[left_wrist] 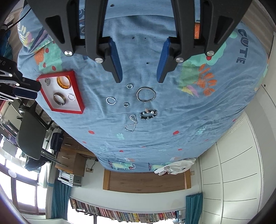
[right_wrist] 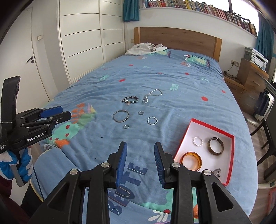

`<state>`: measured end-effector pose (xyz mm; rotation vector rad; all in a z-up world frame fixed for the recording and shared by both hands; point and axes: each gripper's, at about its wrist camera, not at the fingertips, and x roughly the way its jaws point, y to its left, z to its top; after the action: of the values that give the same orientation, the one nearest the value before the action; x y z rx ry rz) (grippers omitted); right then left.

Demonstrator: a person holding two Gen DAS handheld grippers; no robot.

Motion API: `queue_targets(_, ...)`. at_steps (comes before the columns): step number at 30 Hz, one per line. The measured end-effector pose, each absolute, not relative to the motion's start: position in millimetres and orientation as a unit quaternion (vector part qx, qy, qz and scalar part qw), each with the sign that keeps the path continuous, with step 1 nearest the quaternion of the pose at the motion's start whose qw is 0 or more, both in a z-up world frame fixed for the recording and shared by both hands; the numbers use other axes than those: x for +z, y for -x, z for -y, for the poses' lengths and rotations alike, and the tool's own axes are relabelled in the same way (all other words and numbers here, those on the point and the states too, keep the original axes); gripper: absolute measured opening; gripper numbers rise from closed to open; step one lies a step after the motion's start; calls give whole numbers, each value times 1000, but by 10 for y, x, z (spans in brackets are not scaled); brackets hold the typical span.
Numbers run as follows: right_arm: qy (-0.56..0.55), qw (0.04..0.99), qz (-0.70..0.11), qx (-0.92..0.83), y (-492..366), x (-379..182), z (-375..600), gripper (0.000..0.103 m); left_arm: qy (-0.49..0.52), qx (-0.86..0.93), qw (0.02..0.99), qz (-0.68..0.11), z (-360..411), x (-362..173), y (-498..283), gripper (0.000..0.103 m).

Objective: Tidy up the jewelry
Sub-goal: 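Move the right tool to the small silver ring while the left tool approaches the large silver bangle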

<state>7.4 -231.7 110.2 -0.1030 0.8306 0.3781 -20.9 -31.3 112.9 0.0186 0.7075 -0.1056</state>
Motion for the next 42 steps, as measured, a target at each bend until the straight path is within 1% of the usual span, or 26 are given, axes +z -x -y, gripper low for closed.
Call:
queue_targets(6,40,888,-415,195,-241,905,2216,32,11,-40,928,-371,137,890,17,40)
queue_targets(13,22,871,-442,212,-582,506,2094,32,31,-21,914,-404,-119,497,-330,40)
queue_targets(20,6,855,-464,231,-1011,105,1949,32,55,-16,900,-431,-285,157,-835,40)
queue_targets(30,-4,833,-488,262,-1532,-390,1664,32,69,-29,890,-449,-287,-225,-1551,40)
queue_targets(34,-4,830,-487,271,-1681,-512,1562,32,70,-30,888,-453,-269,-327,-1794,40)
queue_targets(42,-11,838,-481,257,-1961,-575,1650,32,69,-28,884,-462,-216,-532,-2061,40)
